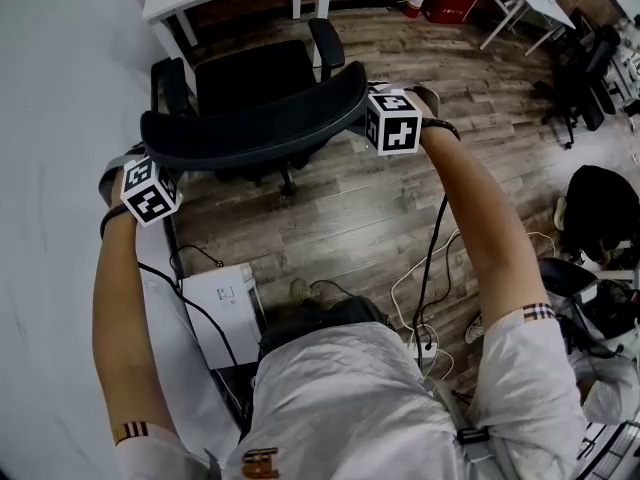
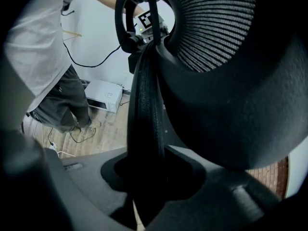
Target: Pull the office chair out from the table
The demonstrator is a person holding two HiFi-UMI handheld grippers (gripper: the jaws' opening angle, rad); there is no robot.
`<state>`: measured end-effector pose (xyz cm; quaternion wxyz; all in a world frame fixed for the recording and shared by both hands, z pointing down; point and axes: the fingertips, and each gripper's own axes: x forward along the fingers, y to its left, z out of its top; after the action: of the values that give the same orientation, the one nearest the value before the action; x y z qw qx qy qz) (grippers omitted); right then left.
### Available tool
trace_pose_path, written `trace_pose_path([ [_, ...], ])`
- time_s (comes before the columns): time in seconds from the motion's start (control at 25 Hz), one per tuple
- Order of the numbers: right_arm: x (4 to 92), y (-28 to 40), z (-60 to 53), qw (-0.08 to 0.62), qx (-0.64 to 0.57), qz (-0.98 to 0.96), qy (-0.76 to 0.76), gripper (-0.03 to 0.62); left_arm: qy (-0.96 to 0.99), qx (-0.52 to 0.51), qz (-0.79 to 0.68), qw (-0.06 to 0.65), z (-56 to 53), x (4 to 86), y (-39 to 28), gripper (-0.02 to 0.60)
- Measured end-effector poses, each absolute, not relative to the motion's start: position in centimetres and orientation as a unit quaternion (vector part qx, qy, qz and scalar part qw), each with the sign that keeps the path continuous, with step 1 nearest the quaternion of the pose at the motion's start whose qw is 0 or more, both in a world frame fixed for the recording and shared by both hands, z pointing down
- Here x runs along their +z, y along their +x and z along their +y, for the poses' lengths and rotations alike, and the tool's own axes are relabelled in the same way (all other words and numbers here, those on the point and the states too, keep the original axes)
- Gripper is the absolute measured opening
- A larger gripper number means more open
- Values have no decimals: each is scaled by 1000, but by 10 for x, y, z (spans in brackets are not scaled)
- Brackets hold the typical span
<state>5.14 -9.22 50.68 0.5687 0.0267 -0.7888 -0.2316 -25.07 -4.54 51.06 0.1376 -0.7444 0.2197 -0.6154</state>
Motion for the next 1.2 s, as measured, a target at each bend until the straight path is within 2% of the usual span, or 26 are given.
trace_pose_path([
  [0.76,505,64,-47,566,-234,-790,18,124,-745,-611,232,136,2,508,-235,113],
  [0.88,504,65,-46,567,-230,-791,20,147,-744,-612,234,130,4,508,-235,139],
  [1.0,503,66,-47,568,-232,-790,27,234,-747,-612,231,122,7,510,-235,204],
  [1.2,489,69,-53,562,-248,-787,50,261,-739,-611,251,130,9,500,-242,246],
])
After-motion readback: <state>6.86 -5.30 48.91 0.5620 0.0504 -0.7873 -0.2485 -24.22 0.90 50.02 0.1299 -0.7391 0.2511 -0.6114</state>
